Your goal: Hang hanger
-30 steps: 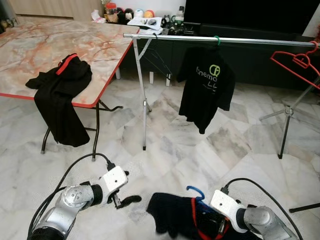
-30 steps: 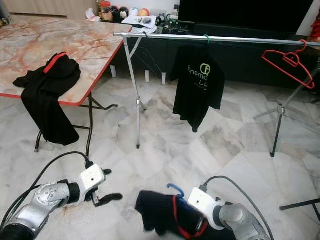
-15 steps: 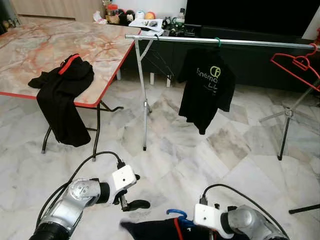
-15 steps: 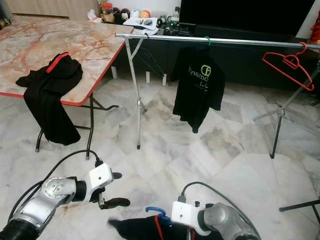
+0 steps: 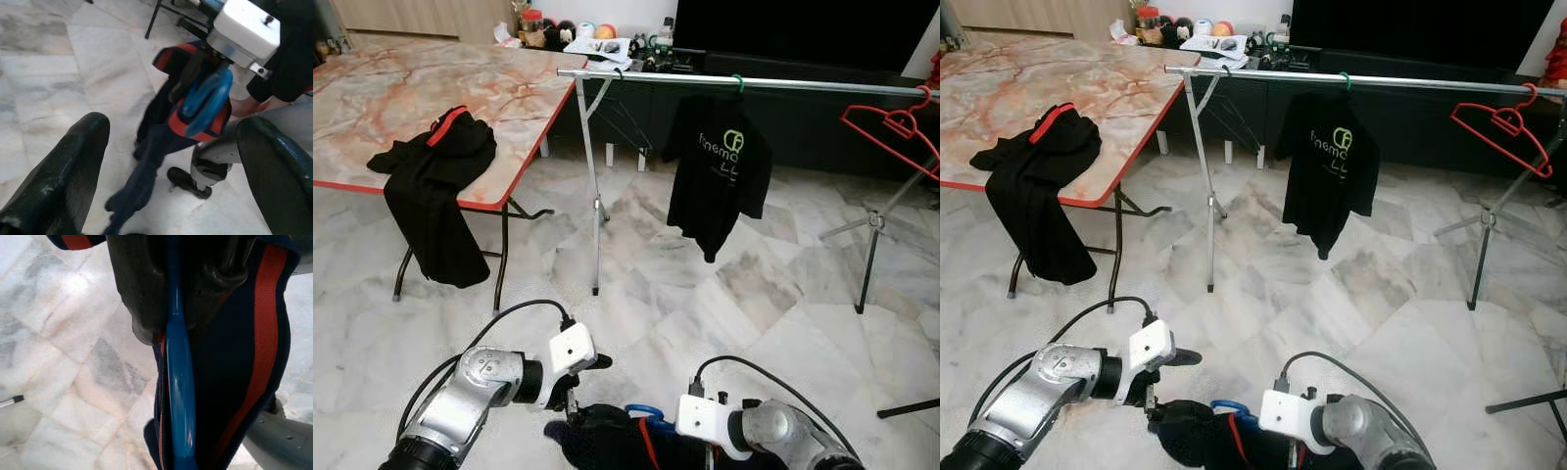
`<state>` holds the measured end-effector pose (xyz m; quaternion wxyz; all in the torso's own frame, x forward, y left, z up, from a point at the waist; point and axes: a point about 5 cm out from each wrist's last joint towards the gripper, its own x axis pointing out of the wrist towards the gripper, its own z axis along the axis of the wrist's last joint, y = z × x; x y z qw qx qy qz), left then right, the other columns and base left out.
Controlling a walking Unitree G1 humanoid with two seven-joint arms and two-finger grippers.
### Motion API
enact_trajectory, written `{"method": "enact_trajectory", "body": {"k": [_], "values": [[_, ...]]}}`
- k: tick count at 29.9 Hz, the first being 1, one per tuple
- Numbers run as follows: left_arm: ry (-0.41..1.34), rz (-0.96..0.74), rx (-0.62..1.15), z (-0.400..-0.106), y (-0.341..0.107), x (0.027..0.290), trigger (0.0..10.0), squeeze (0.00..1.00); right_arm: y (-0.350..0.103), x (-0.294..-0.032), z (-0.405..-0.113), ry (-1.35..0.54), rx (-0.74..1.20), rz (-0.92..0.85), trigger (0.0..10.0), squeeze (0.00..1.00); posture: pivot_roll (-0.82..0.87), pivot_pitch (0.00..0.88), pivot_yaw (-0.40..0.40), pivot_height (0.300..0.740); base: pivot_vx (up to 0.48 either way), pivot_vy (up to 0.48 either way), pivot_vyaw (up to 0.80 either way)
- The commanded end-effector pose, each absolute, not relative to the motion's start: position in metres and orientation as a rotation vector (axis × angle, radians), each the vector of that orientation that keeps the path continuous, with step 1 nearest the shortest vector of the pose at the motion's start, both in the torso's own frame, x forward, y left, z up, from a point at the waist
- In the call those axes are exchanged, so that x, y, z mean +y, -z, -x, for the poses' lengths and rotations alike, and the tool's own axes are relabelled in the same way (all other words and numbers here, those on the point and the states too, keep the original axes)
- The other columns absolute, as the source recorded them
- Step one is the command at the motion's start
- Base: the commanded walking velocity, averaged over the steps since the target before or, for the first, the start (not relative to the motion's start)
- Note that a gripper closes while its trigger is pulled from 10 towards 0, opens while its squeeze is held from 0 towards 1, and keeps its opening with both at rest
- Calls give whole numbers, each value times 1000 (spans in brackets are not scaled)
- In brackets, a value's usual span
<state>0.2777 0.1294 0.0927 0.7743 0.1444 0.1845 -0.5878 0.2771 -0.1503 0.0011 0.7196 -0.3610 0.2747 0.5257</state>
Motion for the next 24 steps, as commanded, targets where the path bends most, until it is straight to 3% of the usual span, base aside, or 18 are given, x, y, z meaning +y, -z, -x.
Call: {"method": "enact_trajectory", "body": {"k": [1,16,17,18,19,20,21,24], "values": [[1300,-327,401,-274,-95,124,10000,0,-4,-151,-280,-1143,588,784,10000,0,20,88,-47,740,0,0,0],[1307,-322,364,-275,-99,106,10000,0,-12,-138,-288,-1150,543,721,10000,0,22,87,-48,740,0,0,0],[1307,-323,364,-275,-99,105,8863,0,-12,-138,-289,-1149,542,719,10000,0,23,85,-49,740,0,0,0],[1307,-323,364,-275,-99,105,8863,0,-12,-138,-289,-1149,542,719,10000,0,23,85,-49,740,0,0,0],[1307,-326,363,-276,-99,104,5922,0,-13,-138,-289,-1150,541,716,10000,0,23,85,-49,740,0,0,0],[1307,-326,363,-276,-99,104,5922,0,-13,-138,-289,-1150,541,716,10000,0,23,85,-49,740,0,0,0],[1303,-324,362,-276,-99,103,0,0,-13,-137,-290,-1152,540,708,10000,0,23,85,-49,740,0,0,0],[1297,-325,361,-277,-99,103,0,0,-14,-137,-290,-1153,537,697,10000,0,22,83,-49,740,0,0,0]]}}
